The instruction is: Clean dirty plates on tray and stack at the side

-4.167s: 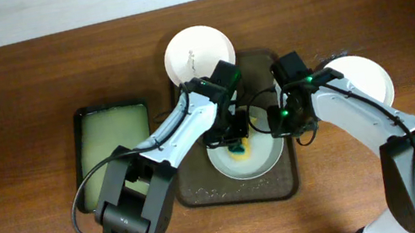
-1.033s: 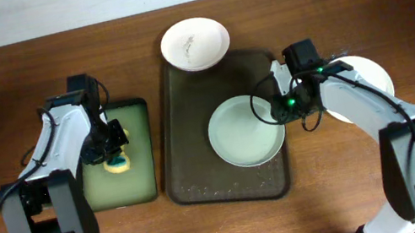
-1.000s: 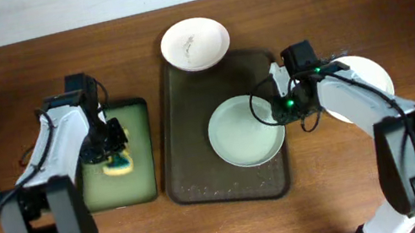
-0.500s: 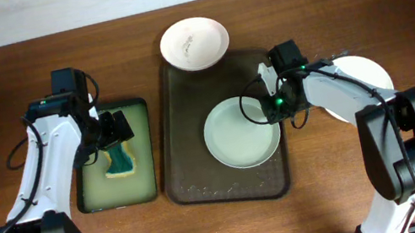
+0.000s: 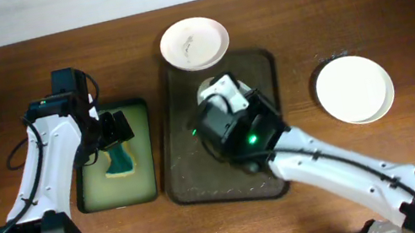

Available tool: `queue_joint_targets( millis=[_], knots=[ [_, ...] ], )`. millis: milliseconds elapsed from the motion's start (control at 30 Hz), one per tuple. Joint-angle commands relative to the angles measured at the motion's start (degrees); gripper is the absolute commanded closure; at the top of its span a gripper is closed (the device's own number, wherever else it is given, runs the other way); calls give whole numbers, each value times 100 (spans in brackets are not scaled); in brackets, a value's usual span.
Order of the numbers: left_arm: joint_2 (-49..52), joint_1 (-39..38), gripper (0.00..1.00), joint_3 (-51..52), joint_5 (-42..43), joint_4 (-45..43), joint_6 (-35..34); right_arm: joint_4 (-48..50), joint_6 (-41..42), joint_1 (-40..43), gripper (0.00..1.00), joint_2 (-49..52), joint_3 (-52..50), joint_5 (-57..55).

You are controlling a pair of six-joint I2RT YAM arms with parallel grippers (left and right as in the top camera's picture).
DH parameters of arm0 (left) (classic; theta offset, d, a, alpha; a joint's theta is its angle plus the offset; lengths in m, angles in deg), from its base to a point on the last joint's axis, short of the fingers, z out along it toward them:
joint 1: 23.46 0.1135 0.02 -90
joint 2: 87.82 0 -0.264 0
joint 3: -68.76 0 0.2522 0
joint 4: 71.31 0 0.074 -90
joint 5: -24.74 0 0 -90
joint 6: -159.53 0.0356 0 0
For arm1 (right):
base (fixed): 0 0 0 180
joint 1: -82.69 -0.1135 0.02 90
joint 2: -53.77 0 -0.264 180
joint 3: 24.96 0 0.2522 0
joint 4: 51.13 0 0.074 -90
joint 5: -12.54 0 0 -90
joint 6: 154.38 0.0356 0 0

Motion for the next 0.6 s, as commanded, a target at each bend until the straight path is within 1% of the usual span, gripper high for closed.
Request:
queue_joint_targets(
  millis=[0,67,100,567],
  knots=[
    [-66,9,0,11,59,7,22,20,48,-728,96,-170,168,-1360],
    [-66,9,0,11,61,7,22,22,46,-1069,96,-170,168,-1821],
    [-66,9,0,11,59,7,22,17,46,-1110,96,-170,168,-1829],
    [-66,9,0,11,59,7,22,24,11,-1071,96,-175,173,-1698]
  ],
)
